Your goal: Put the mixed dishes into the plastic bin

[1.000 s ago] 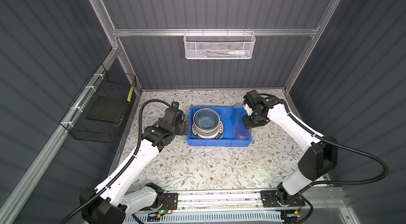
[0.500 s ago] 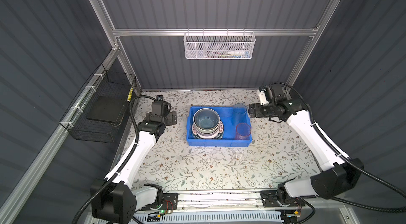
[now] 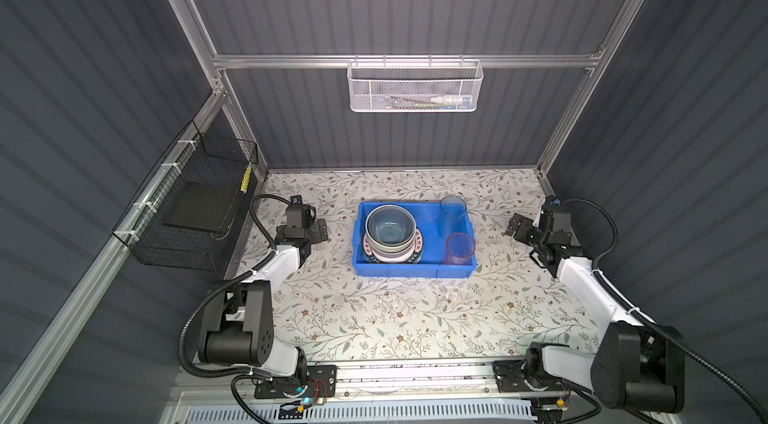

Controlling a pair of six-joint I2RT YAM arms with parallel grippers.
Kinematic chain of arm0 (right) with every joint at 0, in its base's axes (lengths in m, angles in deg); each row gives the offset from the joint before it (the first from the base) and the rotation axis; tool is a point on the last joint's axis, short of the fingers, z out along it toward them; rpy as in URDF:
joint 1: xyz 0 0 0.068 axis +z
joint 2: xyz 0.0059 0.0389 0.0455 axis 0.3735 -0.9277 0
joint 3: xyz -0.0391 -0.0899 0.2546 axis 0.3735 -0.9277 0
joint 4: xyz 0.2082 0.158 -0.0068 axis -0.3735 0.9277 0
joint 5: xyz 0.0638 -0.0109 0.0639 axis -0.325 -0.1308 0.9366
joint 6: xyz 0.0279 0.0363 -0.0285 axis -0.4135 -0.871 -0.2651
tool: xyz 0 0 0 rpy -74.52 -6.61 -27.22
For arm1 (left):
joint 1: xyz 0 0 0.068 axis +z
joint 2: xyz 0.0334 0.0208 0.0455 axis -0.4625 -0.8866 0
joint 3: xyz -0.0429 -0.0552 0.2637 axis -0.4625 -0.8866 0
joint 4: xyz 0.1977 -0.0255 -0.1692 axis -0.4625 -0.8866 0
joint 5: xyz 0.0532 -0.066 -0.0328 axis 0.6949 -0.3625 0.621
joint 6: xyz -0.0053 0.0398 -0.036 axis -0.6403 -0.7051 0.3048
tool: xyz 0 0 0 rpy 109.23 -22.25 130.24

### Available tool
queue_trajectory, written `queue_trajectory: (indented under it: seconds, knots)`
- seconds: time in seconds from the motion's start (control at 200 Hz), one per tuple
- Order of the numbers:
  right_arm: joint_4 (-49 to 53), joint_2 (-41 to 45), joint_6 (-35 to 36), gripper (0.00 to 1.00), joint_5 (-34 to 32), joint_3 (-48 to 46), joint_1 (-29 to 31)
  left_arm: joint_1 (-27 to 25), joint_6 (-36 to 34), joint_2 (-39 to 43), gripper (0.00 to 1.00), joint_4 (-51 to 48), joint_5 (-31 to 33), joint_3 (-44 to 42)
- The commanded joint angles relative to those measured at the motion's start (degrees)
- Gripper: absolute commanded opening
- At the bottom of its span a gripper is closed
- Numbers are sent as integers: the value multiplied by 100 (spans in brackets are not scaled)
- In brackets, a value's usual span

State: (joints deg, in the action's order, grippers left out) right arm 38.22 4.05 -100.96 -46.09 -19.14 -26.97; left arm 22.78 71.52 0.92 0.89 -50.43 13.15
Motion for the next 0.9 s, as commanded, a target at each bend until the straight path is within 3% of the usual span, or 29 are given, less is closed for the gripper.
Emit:
queue_trajectory:
  seconds: [0.0, 0.375, 0.465, 0.515, 0.6, 0.69, 0.755, 0.826, 0.896]
  knots:
    - [-1178, -121, 110, 99, -360, -312, -48, 29, -252, -157, 100, 1108, 57, -306]
    - [-3169, -716, 891, 99, -392, -1181, -111, 90, -621, -758, 100, 3351, -117, -1214]
    - [-3883, -763, 834, 99, -241, -1458, -128, 100, -662, -1077, 100, 4189, -185, -1452]
    - [-4564, -904, 907, 99, -147, -1670, -105, 100, -638, -981, 100, 4077, -232, -1547]
    - [-4612, -832, 969, 99, -55, -1772, -65, 100, -701, -1232, 100, 5090, -220, -1877]
    - [-5136, -934, 1145, 99, 249, -2041, -13, 100, -633, -1155, 100, 4755, -206, -1816]
    - [-6593, -1427, 1221, 99, 321, -2443, 10, 100, -679, -1196, 100, 4885, -201, -1830]
    - [-5805, -1098, 1100, 99, 117, -2347, 3, 100, -662, -1210, 100, 4912, -205, -1831]
    - [-6358, -1358, 1161, 99, 85, -2376, 41, 100, -661, -1197, 100, 4865, -195, -1819]
